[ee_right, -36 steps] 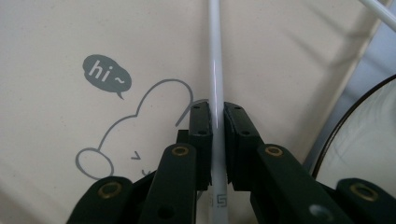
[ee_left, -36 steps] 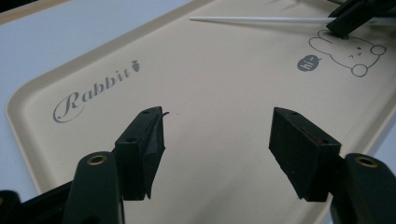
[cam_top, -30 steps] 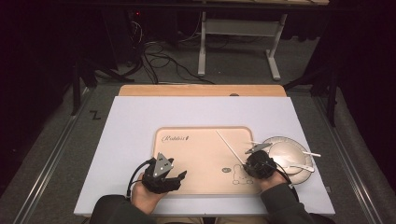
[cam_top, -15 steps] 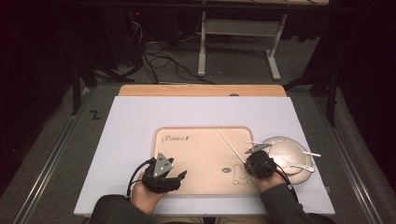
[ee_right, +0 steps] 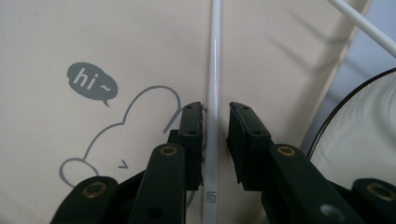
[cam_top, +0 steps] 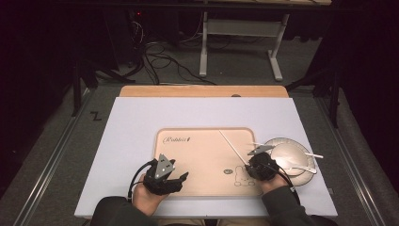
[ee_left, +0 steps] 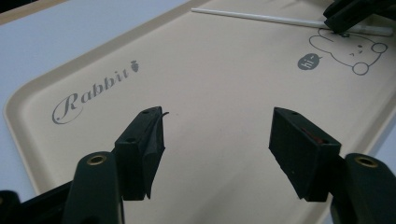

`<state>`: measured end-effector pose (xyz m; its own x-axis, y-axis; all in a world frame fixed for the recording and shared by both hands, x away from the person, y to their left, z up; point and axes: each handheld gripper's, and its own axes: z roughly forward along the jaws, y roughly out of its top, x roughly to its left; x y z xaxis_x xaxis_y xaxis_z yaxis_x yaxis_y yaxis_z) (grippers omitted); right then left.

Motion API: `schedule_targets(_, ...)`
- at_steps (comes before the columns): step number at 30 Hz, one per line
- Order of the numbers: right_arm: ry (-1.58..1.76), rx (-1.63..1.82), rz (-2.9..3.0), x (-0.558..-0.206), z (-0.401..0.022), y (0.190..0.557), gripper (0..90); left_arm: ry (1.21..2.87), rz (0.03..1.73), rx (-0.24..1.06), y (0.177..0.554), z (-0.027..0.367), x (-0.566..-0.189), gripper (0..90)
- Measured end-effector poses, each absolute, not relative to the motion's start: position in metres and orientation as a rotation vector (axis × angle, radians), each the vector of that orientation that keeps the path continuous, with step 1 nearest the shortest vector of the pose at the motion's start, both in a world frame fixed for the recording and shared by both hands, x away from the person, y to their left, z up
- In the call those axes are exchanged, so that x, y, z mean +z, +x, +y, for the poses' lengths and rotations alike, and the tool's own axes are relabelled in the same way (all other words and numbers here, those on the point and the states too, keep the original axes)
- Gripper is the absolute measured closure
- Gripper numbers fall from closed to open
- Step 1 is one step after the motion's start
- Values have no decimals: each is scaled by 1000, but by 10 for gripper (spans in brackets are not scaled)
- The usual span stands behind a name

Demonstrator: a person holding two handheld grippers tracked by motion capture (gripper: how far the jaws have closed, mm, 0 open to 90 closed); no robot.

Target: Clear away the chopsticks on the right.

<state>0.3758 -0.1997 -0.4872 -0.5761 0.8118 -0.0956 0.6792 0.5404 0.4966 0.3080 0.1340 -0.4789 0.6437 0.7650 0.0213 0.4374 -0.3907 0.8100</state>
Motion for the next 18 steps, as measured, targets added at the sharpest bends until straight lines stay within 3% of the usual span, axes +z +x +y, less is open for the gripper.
schedule_targets(18, 1159, 726, 2464, -465, -204, 361, 626, 2047, 938, 501, 309, 133, -480, 361)
